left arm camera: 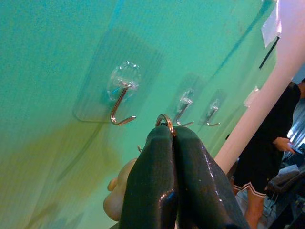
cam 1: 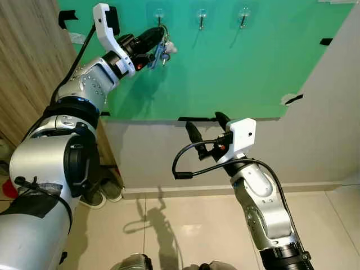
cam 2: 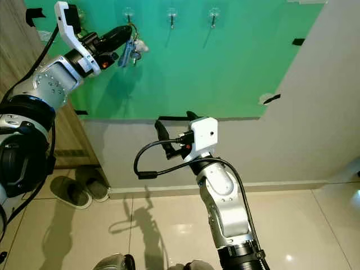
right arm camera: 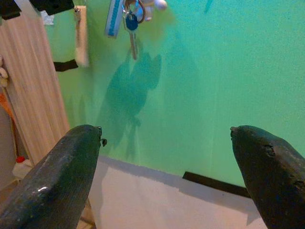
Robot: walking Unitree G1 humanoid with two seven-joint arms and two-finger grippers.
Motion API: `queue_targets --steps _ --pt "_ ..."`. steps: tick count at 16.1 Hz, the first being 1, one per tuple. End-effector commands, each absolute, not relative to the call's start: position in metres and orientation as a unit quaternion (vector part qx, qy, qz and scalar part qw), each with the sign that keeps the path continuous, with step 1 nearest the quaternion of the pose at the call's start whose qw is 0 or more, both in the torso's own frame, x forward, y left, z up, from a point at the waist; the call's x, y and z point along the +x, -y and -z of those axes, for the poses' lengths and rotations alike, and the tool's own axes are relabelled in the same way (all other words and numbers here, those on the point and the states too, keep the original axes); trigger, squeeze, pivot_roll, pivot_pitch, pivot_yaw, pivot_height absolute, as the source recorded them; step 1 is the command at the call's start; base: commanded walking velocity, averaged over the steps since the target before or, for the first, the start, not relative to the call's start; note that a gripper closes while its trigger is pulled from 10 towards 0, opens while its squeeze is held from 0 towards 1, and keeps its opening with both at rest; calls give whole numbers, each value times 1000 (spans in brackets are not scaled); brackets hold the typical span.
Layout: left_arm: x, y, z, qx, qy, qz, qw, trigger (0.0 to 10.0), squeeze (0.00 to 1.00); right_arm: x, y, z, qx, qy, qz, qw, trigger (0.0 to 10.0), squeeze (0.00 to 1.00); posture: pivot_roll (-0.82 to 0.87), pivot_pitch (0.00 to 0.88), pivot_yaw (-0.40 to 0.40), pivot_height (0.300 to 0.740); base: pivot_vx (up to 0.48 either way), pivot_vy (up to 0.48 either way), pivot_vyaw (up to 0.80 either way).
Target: Hang keys on a hook
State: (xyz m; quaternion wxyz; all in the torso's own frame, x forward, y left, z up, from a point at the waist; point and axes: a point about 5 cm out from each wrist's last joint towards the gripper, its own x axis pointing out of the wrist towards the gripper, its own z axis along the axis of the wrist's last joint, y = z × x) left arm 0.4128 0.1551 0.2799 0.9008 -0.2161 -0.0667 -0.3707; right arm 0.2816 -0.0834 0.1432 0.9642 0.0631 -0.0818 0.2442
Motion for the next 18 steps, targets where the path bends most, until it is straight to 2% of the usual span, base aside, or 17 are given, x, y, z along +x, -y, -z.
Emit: queue_targets --steps 1,11,18 --pt "414 -149 -293 -211 79 374 900 10000 0 279 86 -146 55 88 -242 965 10000 0 -172 63 11 740 0 0 0" --pt "417 -157 -296 -263 95 330 901 10000 0 275 82 -162 51 121 -267 955 10000 0 -195 62 14 740 0 0 0" --pt "418 -169 -260 -342 49 258 902 10000 0 275 73 -173 54 136 -288 946 10000 0 -189 61 12 740 0 0 0"
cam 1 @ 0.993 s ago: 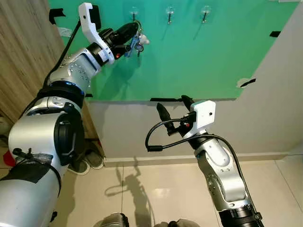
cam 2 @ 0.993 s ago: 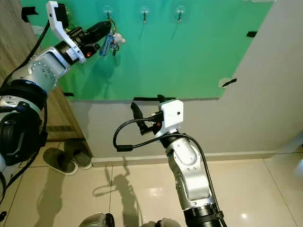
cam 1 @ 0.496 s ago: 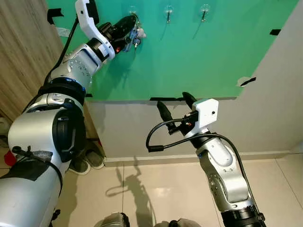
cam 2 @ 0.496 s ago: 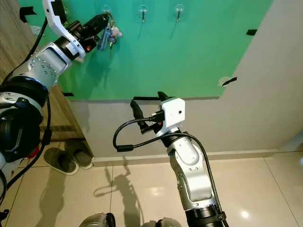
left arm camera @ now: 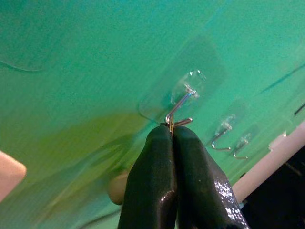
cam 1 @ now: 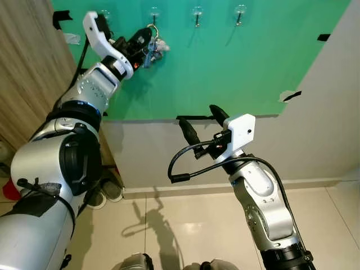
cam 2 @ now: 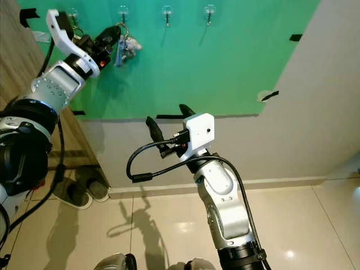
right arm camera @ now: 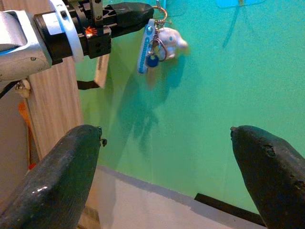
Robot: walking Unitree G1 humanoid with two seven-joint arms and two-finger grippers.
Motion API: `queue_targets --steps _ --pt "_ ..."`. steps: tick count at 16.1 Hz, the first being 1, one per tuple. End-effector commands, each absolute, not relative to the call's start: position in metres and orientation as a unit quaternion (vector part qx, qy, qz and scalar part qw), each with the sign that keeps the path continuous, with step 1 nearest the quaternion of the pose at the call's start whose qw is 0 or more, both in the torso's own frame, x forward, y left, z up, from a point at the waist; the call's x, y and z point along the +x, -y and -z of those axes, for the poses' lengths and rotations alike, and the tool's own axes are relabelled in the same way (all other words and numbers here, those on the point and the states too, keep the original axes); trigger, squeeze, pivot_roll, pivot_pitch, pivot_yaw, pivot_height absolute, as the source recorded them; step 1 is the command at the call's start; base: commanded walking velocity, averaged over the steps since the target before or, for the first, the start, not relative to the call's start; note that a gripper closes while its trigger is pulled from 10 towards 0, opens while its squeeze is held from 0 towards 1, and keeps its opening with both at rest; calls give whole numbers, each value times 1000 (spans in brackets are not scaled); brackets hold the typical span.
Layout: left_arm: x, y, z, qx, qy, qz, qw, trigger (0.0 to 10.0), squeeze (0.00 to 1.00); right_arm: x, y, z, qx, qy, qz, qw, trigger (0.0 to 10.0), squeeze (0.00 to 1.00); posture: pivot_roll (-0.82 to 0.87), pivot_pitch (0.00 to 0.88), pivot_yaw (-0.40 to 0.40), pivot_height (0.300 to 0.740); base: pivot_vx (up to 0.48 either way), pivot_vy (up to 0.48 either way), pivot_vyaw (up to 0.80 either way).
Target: Hang keys on a hook
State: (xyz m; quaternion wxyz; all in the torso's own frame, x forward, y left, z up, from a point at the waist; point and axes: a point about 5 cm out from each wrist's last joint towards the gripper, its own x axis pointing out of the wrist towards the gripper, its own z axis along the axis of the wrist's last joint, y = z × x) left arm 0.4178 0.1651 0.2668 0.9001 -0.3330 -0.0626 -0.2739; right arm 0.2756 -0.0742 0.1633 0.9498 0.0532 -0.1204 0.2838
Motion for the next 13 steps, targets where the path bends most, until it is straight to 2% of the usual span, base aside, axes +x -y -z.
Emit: queue_targets --steps 1,4,7,8,10,13 --pt "417 -171 -254 -351 42 248 902 10000 0 275 73 -174 54 137 -290 946 10000 0 -190 62 12 740 0 0 0" --pt "415 -170 -232 -361 11 225 905 10000 0 274 72 -174 54 135 -293 945 10000 0 -195 62 12 740 0 0 0" --pt "415 -171 -223 -323 -2 207 923 10000 0 274 72 -174 52 133 -292 946 10000 0 -195 63 12 740 0 0 0" --pt "415 -172 -224 -292 -2 200 935 10000 1000 274 72 -174 52 134 -292 946 10000 0 -193 64 11 740 0 0 0" --pt "416 -172 -225 -259 1 193 947 10000 1000 274 73 -175 52 134 -293 945 10000 0 -190 63 12 740 0 0 0" --pt "417 -166 -236 -206 22 224 952 10000 1000 274 74 -174 53 132 -291 946 10000 0 -176 62 6 740 0 0 0"
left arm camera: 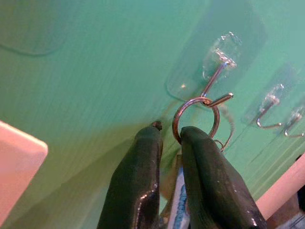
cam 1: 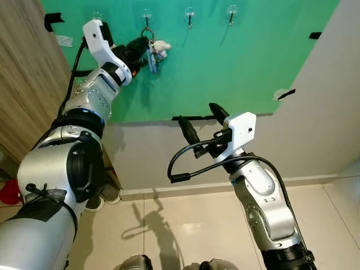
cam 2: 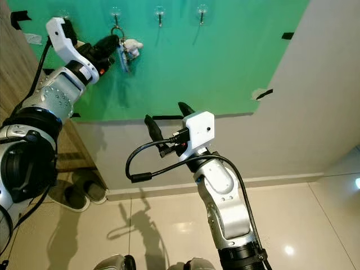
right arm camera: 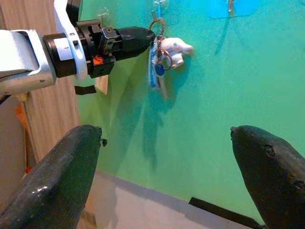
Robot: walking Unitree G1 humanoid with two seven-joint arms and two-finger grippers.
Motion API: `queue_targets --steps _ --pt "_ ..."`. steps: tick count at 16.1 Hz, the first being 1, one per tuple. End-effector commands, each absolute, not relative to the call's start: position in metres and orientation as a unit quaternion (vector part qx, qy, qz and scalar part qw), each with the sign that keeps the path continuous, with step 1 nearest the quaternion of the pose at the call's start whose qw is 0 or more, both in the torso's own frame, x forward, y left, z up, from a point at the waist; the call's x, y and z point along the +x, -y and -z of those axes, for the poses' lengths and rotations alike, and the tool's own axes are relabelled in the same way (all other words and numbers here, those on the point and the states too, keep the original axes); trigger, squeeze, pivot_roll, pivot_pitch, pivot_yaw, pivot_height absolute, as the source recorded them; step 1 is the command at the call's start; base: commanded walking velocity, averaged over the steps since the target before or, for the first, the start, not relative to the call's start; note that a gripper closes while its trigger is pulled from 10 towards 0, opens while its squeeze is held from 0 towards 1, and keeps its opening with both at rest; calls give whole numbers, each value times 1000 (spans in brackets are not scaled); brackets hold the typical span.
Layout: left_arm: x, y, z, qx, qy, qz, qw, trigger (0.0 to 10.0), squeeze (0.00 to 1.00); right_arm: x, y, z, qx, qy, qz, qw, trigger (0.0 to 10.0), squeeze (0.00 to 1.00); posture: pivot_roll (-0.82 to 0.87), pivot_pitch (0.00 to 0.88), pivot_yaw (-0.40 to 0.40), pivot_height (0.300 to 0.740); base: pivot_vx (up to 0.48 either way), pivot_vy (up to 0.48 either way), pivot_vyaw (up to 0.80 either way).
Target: Hang keys on a hook
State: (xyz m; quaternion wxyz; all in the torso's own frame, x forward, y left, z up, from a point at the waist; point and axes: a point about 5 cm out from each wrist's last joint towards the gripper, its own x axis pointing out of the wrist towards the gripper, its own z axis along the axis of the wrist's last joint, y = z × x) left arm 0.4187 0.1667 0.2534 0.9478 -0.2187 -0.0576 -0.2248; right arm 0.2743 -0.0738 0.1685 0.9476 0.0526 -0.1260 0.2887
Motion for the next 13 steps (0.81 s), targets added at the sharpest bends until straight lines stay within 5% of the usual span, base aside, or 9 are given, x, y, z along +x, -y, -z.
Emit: queue_targets --steps 1,7,13 --pt "417 -165 -237 -193 26 230 953 10000 1000 275 74 -173 54 130 -293 946 10000 0 -171 59 3 740 0 0 0" --pt "415 -147 -260 -95 92 288 949 10000 1000 277 73 -171 53 126 -302 944 10000 0 -146 44 -24 740 0 0 0" --pt "415 -147 -260 -95 92 288 949 10000 1000 277 73 -171 53 126 -302 944 10000 0 -146 44 -24 740 0 0 0"
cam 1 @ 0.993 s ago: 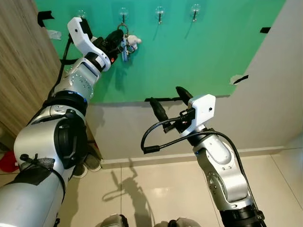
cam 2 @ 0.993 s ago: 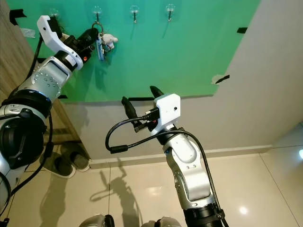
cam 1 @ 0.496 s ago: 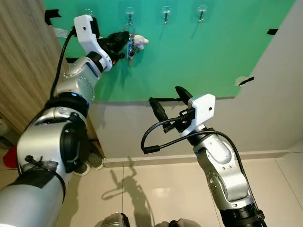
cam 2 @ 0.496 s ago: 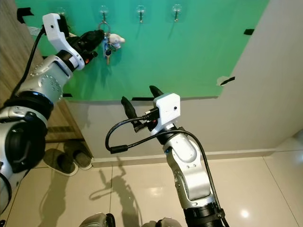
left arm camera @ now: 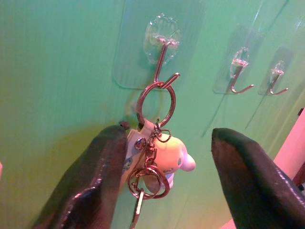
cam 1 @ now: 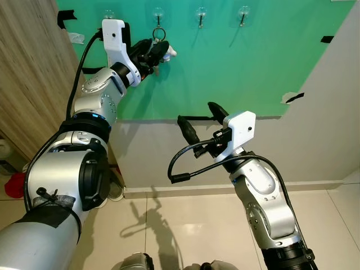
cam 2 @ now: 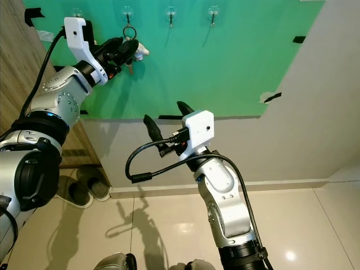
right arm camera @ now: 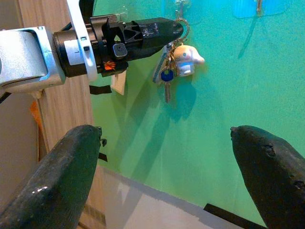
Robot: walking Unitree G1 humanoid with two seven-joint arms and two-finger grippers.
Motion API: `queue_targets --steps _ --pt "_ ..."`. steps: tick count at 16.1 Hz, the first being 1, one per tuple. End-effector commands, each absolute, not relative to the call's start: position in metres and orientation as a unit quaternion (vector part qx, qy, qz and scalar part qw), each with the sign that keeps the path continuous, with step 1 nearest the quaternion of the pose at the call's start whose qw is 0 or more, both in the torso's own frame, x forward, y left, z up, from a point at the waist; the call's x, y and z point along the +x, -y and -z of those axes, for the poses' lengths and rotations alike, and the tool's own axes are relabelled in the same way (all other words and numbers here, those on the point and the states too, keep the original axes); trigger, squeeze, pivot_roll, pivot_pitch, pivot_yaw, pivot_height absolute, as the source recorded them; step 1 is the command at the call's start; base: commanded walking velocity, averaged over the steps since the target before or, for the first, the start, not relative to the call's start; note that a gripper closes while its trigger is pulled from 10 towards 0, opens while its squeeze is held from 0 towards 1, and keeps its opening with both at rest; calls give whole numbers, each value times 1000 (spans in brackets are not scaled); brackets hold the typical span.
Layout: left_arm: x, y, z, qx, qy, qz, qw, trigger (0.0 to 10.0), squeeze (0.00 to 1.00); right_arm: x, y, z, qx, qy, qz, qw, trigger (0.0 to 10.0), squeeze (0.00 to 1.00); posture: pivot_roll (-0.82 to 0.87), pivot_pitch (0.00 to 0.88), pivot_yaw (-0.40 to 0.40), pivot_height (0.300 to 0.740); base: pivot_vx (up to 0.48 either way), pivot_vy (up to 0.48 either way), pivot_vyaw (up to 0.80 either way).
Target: Hang keys on a hook
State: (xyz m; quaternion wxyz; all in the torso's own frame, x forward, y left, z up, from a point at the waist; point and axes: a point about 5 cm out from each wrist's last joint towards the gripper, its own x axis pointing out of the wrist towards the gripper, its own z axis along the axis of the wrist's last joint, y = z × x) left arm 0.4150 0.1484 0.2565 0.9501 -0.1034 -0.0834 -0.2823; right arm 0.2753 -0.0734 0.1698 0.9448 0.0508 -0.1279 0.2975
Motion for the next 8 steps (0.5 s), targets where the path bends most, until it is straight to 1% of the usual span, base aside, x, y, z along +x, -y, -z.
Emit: queue_targets --steps 1,8 --pt "415 -147 -260 -95 92 288 949 10000 1000 277 73 -171 53 126 -302 944 10000 0 -146 44 -24 740 0 0 0" --pt "415 -147 -260 -95 92 288 949 10000 1000 277 73 -171 53 126 -302 944 10000 0 -146 44 -24 740 0 0 0"
